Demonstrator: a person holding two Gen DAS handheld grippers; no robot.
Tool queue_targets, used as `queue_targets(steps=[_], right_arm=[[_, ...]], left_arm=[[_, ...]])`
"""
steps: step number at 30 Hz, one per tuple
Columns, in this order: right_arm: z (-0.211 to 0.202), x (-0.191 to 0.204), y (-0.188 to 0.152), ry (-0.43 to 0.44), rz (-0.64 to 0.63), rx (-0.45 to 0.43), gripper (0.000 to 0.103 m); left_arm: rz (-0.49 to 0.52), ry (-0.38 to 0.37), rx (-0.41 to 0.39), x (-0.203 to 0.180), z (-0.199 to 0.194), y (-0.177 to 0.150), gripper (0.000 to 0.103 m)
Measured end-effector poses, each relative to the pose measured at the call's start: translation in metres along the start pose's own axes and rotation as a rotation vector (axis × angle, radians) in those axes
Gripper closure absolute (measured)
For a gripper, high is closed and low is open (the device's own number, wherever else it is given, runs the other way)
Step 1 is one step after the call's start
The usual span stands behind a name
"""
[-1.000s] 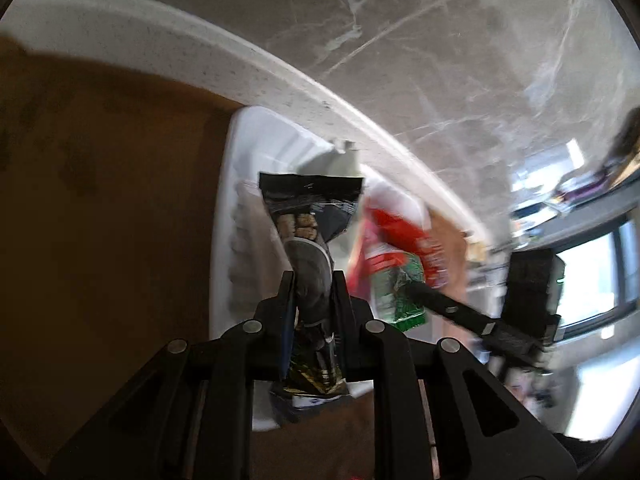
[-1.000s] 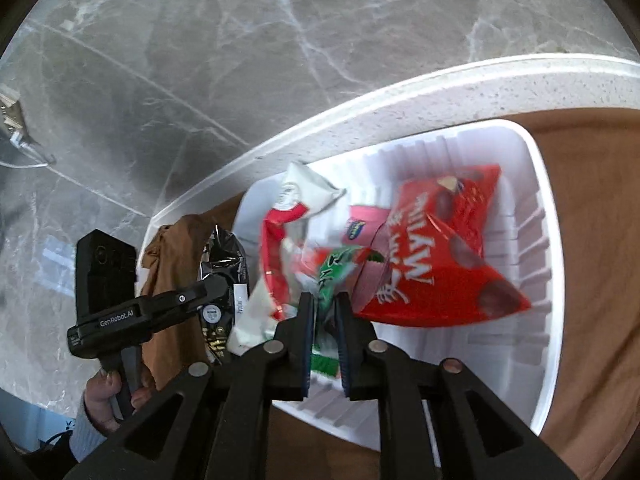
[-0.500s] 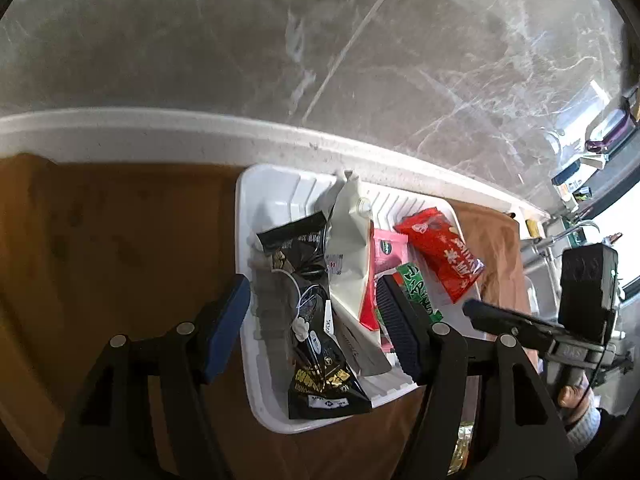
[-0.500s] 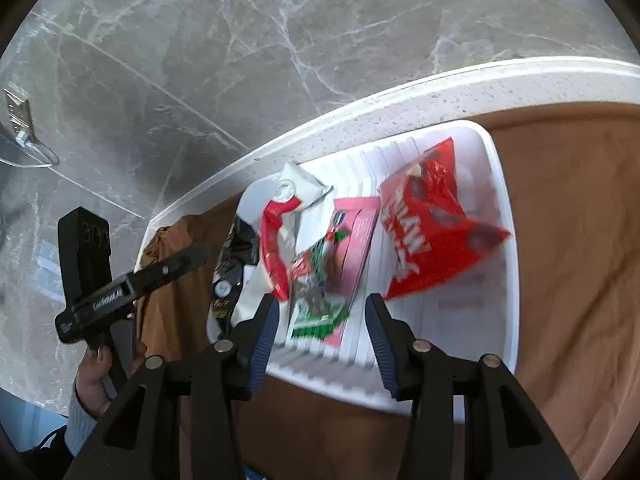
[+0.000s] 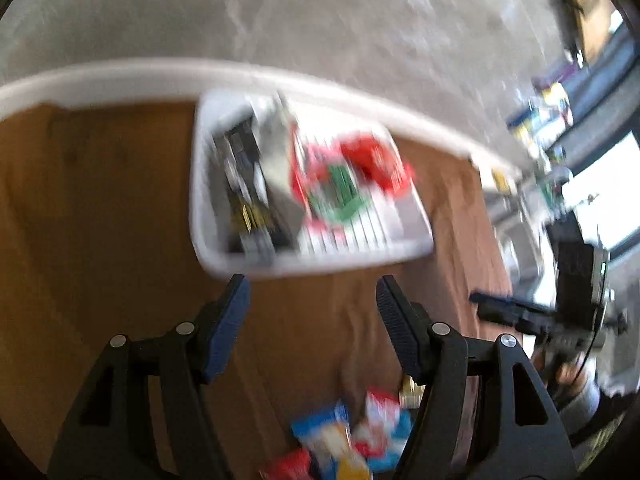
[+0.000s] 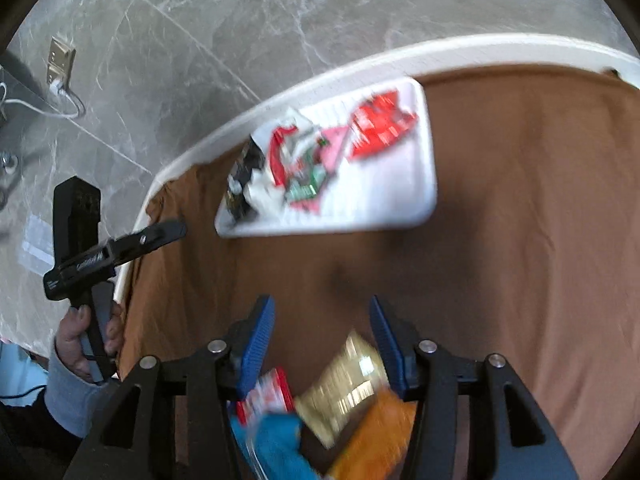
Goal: Organize snacks
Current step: 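Move both tools back over the remaining snack pile, then grasp the blue Tipo cake with the left tool while the right tool grasps the orange bar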
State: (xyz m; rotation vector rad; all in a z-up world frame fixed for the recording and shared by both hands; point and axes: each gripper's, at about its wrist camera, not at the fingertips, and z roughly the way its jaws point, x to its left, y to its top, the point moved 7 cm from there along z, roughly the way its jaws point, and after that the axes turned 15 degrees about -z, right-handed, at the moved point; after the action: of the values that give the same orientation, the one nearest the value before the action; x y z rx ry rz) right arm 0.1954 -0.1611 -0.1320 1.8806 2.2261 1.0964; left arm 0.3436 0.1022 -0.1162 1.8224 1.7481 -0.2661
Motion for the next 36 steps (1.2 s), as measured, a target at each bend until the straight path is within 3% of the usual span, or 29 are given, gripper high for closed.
queue_targets(steps=[7,14,25,36], right_arm=[[-0.006,0.011,-0.072,-0.037,0.014,0.113,0.049],[0.002,0.02,-0.106,-0.11,-0.026,0.176,0.049],[0.013,0.028,-0.12,-0.132,-0.059,0.21,0.049],[0.016,0.022,-0.125,-0.153,-0.039,0.221,0.044]], left_arm=[[0.086,0.078,0.152,-0.003,0.004,-0.095,0.039],[0.096,0.127,0.185,0.0,0.002,-0.143,0.039],[0.097,0.176,0.231,0.003,0.023,-0.161,0.039],[0.065,0.126,0.232,-0.004,0.025,-0.157,0.036]])
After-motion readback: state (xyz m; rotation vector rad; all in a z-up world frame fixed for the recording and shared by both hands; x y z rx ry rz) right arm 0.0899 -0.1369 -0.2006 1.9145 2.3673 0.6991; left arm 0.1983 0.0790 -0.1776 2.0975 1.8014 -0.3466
